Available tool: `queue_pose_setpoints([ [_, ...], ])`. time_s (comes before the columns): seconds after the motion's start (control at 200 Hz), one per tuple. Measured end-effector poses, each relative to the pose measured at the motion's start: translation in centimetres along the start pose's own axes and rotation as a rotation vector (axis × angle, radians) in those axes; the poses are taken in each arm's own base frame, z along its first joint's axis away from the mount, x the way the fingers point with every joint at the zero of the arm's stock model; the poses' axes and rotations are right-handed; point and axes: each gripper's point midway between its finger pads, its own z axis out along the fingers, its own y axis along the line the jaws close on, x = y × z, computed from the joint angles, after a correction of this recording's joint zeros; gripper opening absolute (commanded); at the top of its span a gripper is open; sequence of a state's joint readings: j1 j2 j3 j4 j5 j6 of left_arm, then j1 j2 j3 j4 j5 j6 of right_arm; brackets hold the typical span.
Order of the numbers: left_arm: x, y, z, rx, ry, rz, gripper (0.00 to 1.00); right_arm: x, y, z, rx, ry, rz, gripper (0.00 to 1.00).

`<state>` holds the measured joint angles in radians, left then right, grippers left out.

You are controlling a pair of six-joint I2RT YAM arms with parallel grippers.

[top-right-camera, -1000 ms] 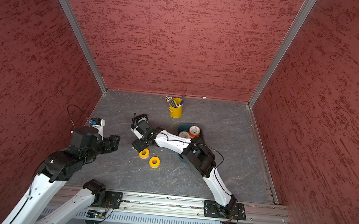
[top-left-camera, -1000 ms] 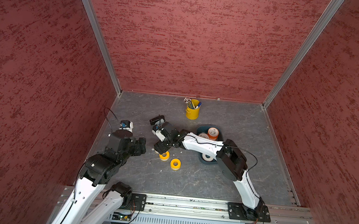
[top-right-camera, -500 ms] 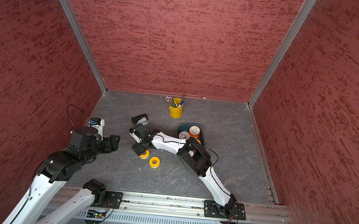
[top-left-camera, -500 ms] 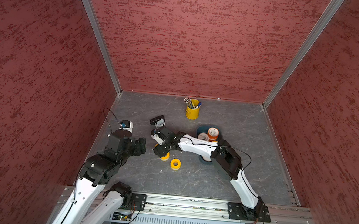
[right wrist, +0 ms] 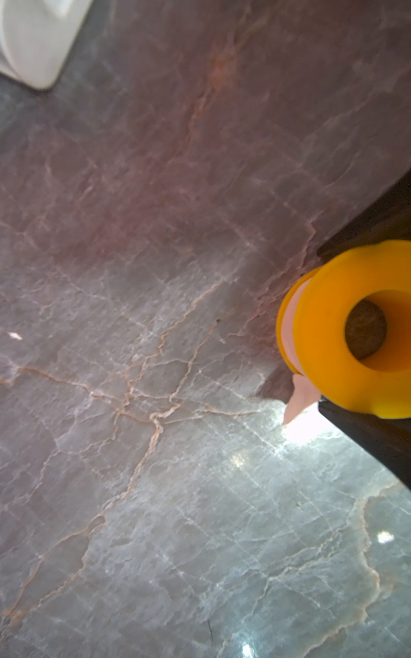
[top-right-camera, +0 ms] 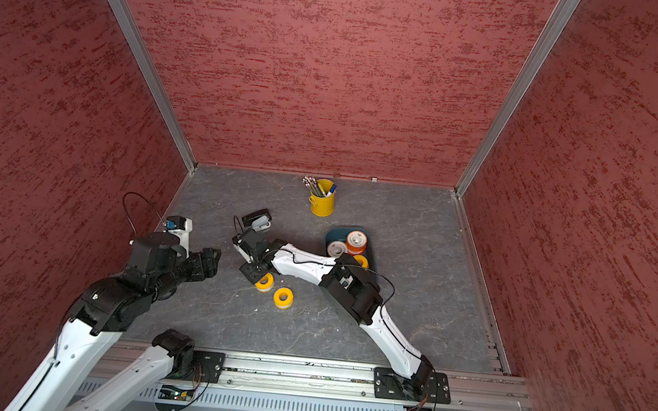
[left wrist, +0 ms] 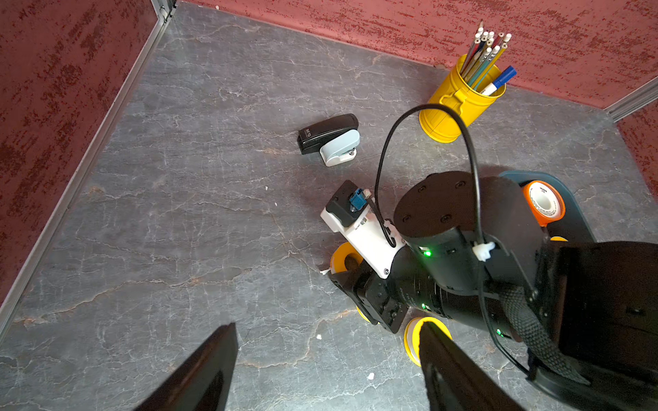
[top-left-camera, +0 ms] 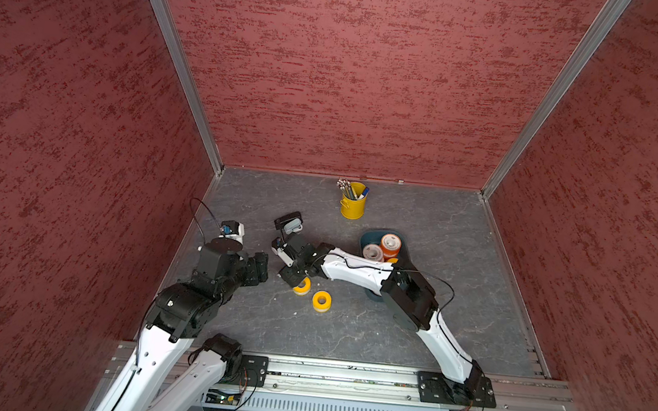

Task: Put the sealing tape into the storage box
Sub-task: Pick up the sealing tape at the center of the board, then place the sealing tape in the storage box.

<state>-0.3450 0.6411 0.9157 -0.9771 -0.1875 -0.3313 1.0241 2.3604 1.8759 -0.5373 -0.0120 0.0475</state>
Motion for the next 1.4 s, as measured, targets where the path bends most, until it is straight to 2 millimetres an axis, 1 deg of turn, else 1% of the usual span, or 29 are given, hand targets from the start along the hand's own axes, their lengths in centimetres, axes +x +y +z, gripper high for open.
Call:
queue_pose_setpoints([
  [0.225, 0.0, 0.0, 0.0, 0.0, 0.0, -0.002, 0.83, 0.0, -0.1, 0.0, 0.008, -0.002, 0.005, 0.5],
  [0.346, 0.0, 0.0, 0.0, 0.002, 0.001, -0.002, 0.83, -0.1, -0.1, -0.1, 0.009, -0.003, 0.007, 0.49],
  [0.481, 0.0, 0.0, 0.0, 0.002, 0.001, -0.002, 0.84, -0.5, -0.2, -0.9, 0.018, -0.009, 0.007, 0.48],
  [0.551, 0.0, 0.0, 0.0, 0.002, 0.001, -0.002, 0.83, -1.1, -0.3, -1.9, 0.024, -0.027, 0.007, 0.48],
  [0.661, 0.0, 0.0, 0.0, 0.002, 0.001, -0.002, 0.84, -2.5, -0.4, -4.0, 0.037, -0.067, 0.007, 0.48],
  [0.767, 0.0, -0.1, 0.0, 0.004, 0.003, -0.002, 0.84, -4.2, -0.6, -6.6, 0.046, -0.123, 0.01, 0.48],
  [0.882, 0.0, -0.1, 0.1, 0.004, 0.003, -0.002, 0.84, -5.5, -1.0, -9.2, 0.049, -0.174, 0.018, 0.47],
  [0.982, 0.1, -0.1, 0.1, 0.002, 0.006, -0.002, 0.84, -6.0, -1.4, -10.4, 0.053, -0.199, 0.026, 0.47],
  [1.037, 0.1, -0.1, 0.2, 0.002, 0.008, -0.001, 0.84, -5.8, -1.8, -10.7, 0.057, -0.199, 0.032, 0.47],
  [1.107, 0.1, -0.1, 0.2, 0.002, 0.008, -0.001, 0.84, -4.9, -2.4, -10.9, 0.066, -0.186, 0.043, 0.47],
  [1.232, 0.1, -0.1, 0.2, 0.003, 0.009, -0.001, 0.84, -2.6, -4.1, -11.3, 0.092, -0.152, 0.072, 0.47],
  [1.303, 0.1, -0.1, 0.2, 0.005, 0.01, -0.001, 0.84, -1.2, -5.2, -12.1, 0.11, -0.144, 0.099, 0.47],
  [1.398, 0.1, -0.1, 0.2, 0.006, 0.01, -0.001, 0.84, 0.6, -7.3, -13.8, 0.14, -0.146, 0.152, 0.47],
])
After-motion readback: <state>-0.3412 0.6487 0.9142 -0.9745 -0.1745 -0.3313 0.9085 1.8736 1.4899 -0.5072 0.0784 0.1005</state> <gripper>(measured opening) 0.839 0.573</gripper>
